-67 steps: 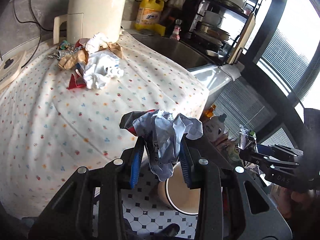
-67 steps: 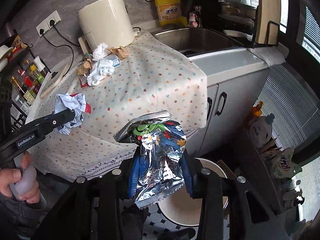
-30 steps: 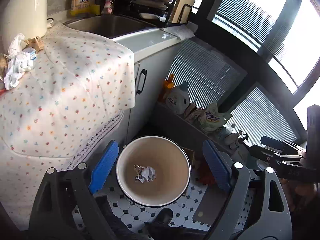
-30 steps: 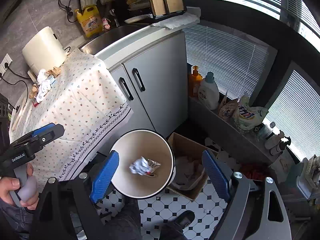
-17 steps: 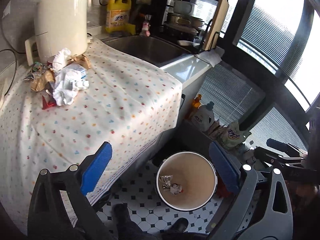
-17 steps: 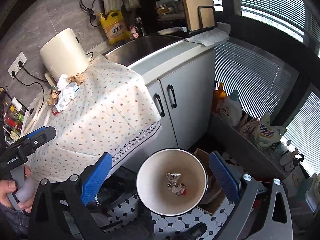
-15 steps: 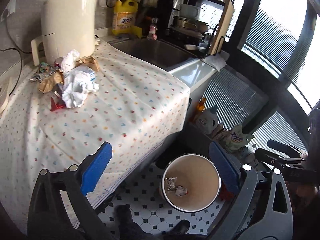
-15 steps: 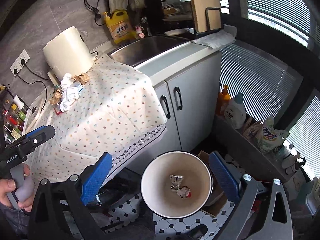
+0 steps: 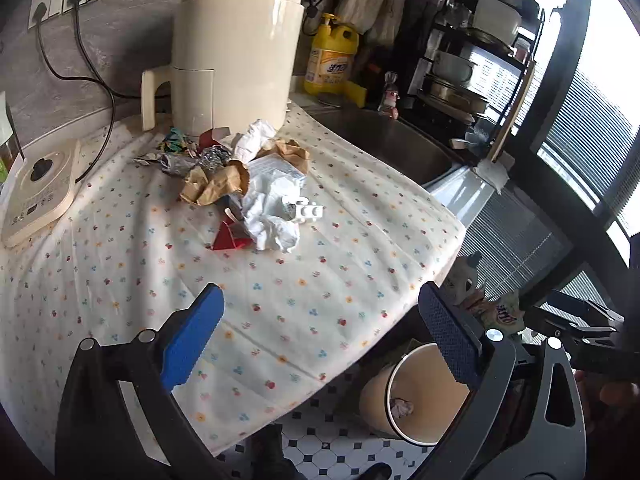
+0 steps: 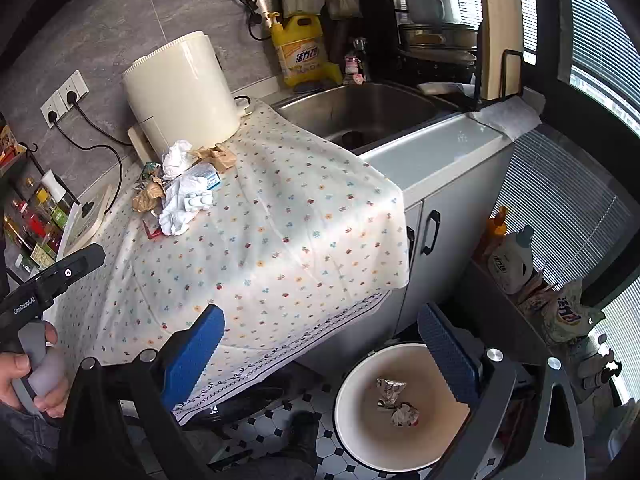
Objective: Collect trash
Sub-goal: 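Move both tools back up to the trash on the counter, then grasp the brown paper with the left tool while the right tool grasps the blister pack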
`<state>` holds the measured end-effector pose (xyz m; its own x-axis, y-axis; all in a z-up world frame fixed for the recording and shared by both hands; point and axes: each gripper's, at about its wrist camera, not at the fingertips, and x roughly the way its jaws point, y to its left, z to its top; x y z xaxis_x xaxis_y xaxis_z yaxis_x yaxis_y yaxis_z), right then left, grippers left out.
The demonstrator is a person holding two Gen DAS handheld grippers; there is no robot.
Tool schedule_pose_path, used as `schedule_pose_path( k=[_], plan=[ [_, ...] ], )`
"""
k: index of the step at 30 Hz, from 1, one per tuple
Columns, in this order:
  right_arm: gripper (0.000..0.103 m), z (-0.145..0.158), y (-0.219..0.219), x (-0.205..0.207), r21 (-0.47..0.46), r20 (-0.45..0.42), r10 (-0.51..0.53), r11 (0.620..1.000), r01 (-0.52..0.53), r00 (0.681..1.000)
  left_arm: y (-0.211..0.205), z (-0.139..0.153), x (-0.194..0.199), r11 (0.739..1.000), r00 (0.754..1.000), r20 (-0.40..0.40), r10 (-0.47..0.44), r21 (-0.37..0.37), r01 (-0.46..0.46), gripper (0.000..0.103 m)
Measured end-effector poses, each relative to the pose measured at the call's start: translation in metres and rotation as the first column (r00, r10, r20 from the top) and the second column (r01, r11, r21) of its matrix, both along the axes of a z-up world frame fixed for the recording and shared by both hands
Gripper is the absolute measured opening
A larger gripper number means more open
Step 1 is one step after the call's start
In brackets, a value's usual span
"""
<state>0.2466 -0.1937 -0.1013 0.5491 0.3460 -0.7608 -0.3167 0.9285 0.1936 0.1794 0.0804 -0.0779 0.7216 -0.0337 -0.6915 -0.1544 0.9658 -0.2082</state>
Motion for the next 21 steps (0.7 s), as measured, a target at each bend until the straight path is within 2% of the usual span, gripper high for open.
schedule_pose_path(
  k=[12, 21],
  plan=[
    [0.095, 0.002, 0.08, 0.029, -0.005, 0.029, 0.033, 0.999, -0.033, 0.999, 0.078, -0.005, 0.026, 0.999, 0.998, 0.039, 0.04, -0.029, -0.039, 0.097],
    [0.095, -0.002, 0.13, 0.052, 0.021, 0.034, -0.014, 1.0, 0.013, 0.999, 0.127, -0.013, 0.069, 1.0, 1.0, 0.025, -0.015, -0.018, 0.016, 0.097]
  ],
)
